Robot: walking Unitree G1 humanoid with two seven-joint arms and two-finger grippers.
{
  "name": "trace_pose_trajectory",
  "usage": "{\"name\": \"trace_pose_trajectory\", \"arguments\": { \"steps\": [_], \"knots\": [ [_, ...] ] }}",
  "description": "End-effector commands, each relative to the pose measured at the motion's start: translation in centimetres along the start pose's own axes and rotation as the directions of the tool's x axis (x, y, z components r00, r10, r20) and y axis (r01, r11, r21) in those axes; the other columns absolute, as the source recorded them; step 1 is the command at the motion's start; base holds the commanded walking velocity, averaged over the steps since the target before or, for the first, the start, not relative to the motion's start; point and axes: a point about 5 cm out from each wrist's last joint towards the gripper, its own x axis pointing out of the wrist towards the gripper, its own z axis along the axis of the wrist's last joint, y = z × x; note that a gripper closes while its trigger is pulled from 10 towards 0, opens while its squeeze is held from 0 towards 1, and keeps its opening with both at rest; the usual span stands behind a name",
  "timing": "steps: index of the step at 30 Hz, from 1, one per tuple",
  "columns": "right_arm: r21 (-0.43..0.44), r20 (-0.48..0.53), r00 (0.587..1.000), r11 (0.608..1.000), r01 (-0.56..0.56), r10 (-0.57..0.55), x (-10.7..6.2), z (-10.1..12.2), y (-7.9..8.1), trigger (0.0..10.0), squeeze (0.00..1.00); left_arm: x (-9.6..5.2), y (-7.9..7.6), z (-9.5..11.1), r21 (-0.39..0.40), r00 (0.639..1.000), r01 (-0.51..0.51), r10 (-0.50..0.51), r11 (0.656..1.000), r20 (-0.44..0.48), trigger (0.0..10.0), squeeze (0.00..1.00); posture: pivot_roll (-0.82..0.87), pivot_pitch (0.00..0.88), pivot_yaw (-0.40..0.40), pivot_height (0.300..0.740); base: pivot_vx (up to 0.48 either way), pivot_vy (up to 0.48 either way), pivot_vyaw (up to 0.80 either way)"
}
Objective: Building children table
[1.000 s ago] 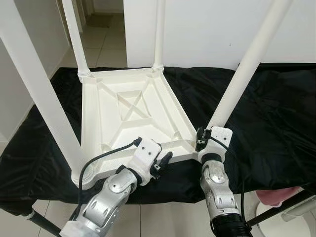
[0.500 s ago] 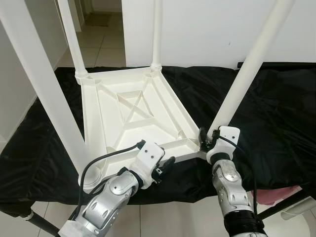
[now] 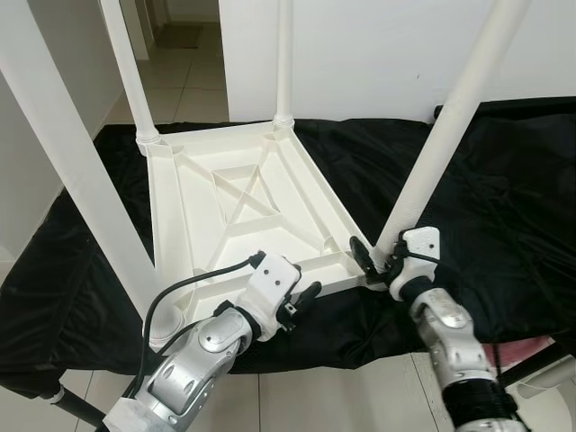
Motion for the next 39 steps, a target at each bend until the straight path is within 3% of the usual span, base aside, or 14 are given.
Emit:
{"name": "trace_pose_trajectory", "arguments": {
  "steps": [1,7,13,14,15,16,18,19,25,26,28,29,35,39],
  "knots": [
    [0.009,0.011,0.999,1.000,-0.030,0.030,0.2,0.2,0.0,10.0,0.00,0.0,-1.0,0.3,0.017,0.977,0.212,-0.212,0.977,-0.001,10.0,0.00,0.00,0.000,0.022,0.740,0.000,0.000,0.00],
    [-0.003,-0.007,0.980,0.980,-0.199,0.199,0.4,0.1,0.2,10.0,0.00,0.0,-1.0,0.3,0.022,0.977,0.212,-0.212,0.977,-0.002,10.0,0.00,0.00,0.000,0.029,0.740,0.000,0.000,0.00],
    [-0.045,-0.013,0.971,0.970,-0.238,0.237,0.8,-0.2,0.6,10.0,0.00,0.3,-1.0,0.4,0.015,0.977,0.211,-0.211,0.977,0.002,10.0,0.00,0.00,0.000,0.028,0.740,0.000,0.000,0.00],
    [-0.051,-0.012,0.971,0.969,-0.240,0.240,0.9,-0.2,0.6,4.5,0.00,0.3,-1.1,0.4,0.012,0.977,0.211,-0.211,0.977,0.005,10.0,0.00,0.00,0.000,0.028,0.740,0.000,0.000,0.00],
    [-0.054,-0.010,0.970,0.969,-0.242,0.242,1.0,-0.2,0.6,4.5,0.00,0.3,-1.1,0.5,0.011,0.977,0.212,-0.212,0.977,0.006,10.0,0.00,0.00,0.000,0.028,0.740,0.000,0.000,0.00],
    [-0.058,-0.010,0.970,0.968,-0.242,0.242,1.1,-0.2,0.6,2.9,0.00,0.4,-1.1,0.5,0.011,0.977,0.213,-0.213,0.977,0.006,10.0,0.00,0.00,0.000,0.027,0.740,0.000,0.000,0.00],
    [-0.058,-0.010,0.970,0.968,-0.242,0.242,1.1,-0.2,0.6,2.9,0.00,0.4,-1.1,0.5,0.011,0.977,0.213,-0.213,0.977,0.006,10.0,0.00,0.00,0.000,0.027,0.740,0.000,0.000,0.00],
    [-0.058,-0.011,0.970,0.968,-0.245,0.244,1.1,-0.2,0.6,0.0,0.00,0.4,-1.1,0.4,0.012,0.977,0.214,-0.214,0.977,0.005,10.0,0.00,0.00,0.000,0.027,0.740,0.000,0.000,0.00],
    [-0.058,-0.024,0.969,0.968,-0.246,0.245,0.9,-0.7,0.4,0.0,0.00,0.3,-0.9,0.3,0.019,0.978,0.210,-0.210,0.977,-0.002,10.0,0.00,0.01,0.000,0.027,0.740,0.000,0.000,0.00],
    [-0.045,-0.030,0.974,0.973,-0.228,0.226,0.8,-0.8,0.3,7.8,0.00,0.3,-0.8,0.4,0.017,0.979,0.206,-0.206,0.978,0.000,10.0,0.00,0.02,0.000,0.026,0.740,0.000,0.000,0.00],
    [-0.029,-0.037,0.978,0.978,-0.206,0.205,0.7,-0.9,0.1,7.8,0.00,0.3,-0.7,0.5,0.013,0.980,0.201,-0.201,0.980,0.004,10.0,0.00,0.02,0.000,0.026,0.740,0.000,0.000,0.00],
    [0.002,-0.037,0.983,0.983,-0.182,0.182,0.6,-1.0,0.1,10.0,0.00,0.2,-0.7,0.4,0.016,0.980,0.198,-0.198,0.980,0.002,10.0,0.00,0.02,0.000,0.025,0.740,0.000,0.000,0.00],
    [0.034,-0.049,0.992,0.993,-0.113,0.114,0.5,-1.4,1.0,10.0,0.00,0.1,-0.7,0.2,0.012,0.981,0.192,-0.192,0.981,-0.002,10.0,0.00,0.02,0.000,0.016,0.740,0.000,0.000,0.00],
    [0.051,-0.033,0.999,0.999,0.019,-0.017,0.5,-1.5,1.4,10.0,0.00,-0.1,-0.5,0.0,0.009,0.984,0.178,-0.178,0.984,-0.005,10.0,0.00,0.02,0.000,-0.005,0.740,0.000,0.000,0.00]
  ]
}}
